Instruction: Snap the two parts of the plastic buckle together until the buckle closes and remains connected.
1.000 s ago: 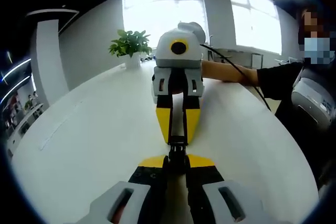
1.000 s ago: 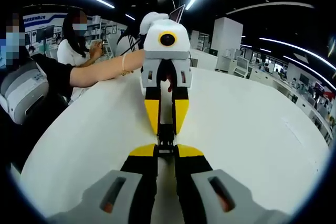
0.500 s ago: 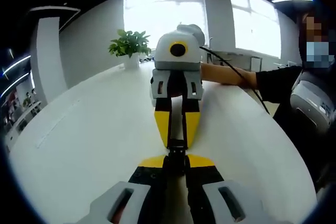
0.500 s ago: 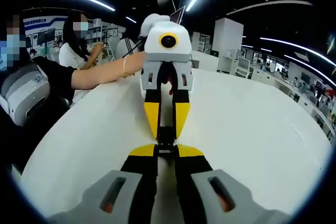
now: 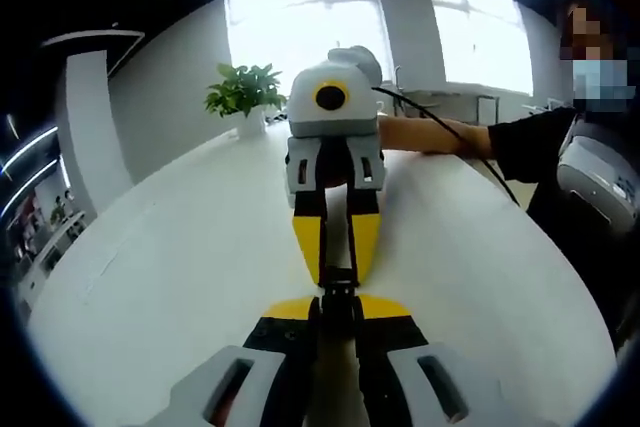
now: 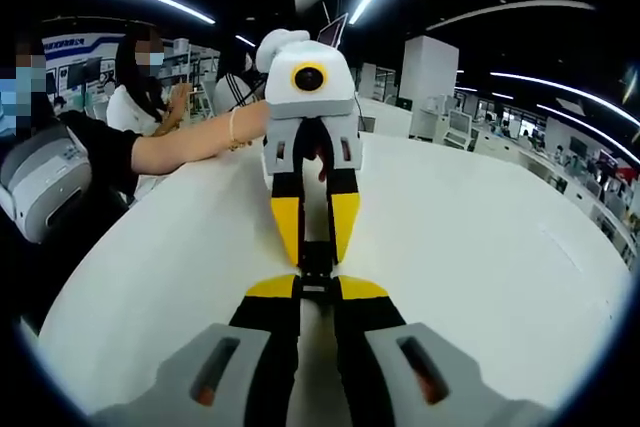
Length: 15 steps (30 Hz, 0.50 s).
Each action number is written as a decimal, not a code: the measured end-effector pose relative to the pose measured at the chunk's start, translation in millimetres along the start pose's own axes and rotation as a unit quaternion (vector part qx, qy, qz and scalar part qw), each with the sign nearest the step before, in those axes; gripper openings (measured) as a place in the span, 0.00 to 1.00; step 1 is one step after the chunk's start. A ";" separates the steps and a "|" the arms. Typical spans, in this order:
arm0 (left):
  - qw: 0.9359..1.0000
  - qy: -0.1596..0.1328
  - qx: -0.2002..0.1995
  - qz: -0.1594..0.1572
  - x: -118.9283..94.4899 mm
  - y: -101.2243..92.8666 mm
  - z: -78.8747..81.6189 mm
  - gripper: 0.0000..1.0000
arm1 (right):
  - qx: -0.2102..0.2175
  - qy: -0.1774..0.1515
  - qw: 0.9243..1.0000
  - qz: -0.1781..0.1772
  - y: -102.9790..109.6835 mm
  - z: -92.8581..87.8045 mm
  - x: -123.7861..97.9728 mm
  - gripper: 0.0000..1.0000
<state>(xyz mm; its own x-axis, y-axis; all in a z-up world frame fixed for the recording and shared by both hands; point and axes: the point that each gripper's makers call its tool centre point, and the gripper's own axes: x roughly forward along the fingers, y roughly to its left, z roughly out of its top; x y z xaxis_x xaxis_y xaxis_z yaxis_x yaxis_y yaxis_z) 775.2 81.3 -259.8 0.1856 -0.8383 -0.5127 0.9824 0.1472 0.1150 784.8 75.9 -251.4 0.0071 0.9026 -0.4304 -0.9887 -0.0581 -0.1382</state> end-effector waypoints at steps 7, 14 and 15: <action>1.000 0.002 0.007 0.008 -4.3 5.7 -1.3 0.15 | -0.003 0.002 1.000 -0.006 -1.8 -1.0 -2.7 0.15; 1.000 0.006 0.003 0.007 -9.3 6.1 -3.6 0.15 | -0.004 0.005 1.000 -0.003 0.8 -2.0 -4.7 0.14; 1.000 0.006 0.001 0.005 -10.1 5.8 -3.8 0.15 | -0.003 0.006 1.000 -0.002 1.1 -2.3 -5.3 0.14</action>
<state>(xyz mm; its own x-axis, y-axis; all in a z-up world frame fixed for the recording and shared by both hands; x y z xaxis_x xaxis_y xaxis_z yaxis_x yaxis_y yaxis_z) 779.2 92.6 -257.2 0.1955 -0.8307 -0.5212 0.9805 0.1541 0.1222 784.0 70.1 -251.4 0.0132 0.8975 -0.4408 -0.9877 -0.0570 -0.1457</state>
